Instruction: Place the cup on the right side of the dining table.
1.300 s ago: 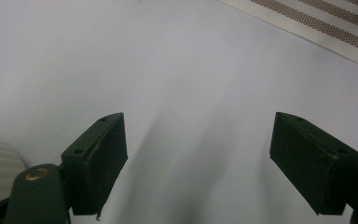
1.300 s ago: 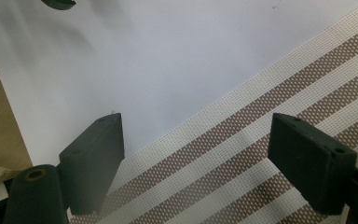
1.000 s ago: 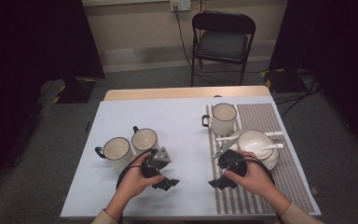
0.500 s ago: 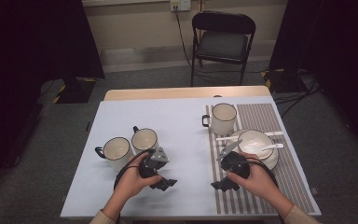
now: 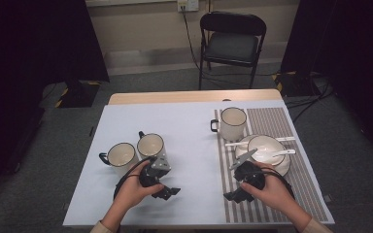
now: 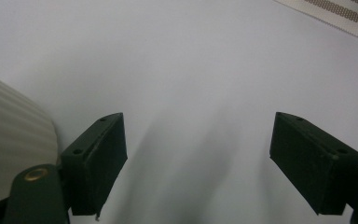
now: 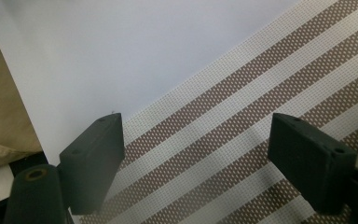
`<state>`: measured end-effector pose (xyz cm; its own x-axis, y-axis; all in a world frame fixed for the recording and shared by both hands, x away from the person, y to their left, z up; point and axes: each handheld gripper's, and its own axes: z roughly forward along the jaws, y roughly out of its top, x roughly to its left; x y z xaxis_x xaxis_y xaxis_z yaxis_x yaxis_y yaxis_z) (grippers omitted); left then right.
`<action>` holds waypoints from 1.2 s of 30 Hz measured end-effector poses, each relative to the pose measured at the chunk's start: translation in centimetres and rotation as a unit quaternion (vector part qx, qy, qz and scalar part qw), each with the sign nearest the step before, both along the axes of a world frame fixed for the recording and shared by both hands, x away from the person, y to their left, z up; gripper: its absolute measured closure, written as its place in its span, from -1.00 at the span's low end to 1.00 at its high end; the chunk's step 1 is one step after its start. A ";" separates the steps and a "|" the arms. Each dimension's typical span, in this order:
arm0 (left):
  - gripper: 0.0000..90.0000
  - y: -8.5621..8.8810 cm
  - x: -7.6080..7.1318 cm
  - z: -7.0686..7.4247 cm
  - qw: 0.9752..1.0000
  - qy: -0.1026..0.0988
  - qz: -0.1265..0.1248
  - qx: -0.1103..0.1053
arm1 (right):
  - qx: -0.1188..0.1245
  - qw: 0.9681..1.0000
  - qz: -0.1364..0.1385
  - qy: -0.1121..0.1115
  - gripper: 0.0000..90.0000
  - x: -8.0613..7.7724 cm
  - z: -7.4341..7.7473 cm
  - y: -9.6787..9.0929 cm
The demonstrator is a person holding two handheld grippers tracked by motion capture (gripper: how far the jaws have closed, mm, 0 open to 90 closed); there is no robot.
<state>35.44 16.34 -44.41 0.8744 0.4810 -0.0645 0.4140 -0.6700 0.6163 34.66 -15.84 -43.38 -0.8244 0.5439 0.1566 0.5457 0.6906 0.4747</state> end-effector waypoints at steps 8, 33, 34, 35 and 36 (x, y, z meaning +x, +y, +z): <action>-0.59 0.7 -0.1 -0.4 1.000 -0.001 0.001 0.001 | -0.002 1.000 -0.004 0.004 -0.60 -0.5 -0.5 -0.6; -0.60 3.3 -1.0 -2.2 1.000 -0.019 -0.012 0.006 | 0.015 0.999 0.026 -0.042 -0.63 -1.9 -2.3 -1.8; -0.60 3.3 -1.1 -2.2 1.000 -0.022 -0.016 0.005 | 0.018 0.998 0.029 -0.044 -0.63 -1.9 -2.3 -1.9; -0.61 3.4 -1.2 -2.3 0.999 -0.026 -0.019 0.004 | 0.023 0.998 0.028 -0.047 -0.63 -2.0 -2.4 -2.1; -0.62 3.4 -1.2 -2.3 0.999 -0.028 -0.024 0.006 | 0.029 0.998 0.031 -0.052 -0.63 -2.0 -2.5 -2.2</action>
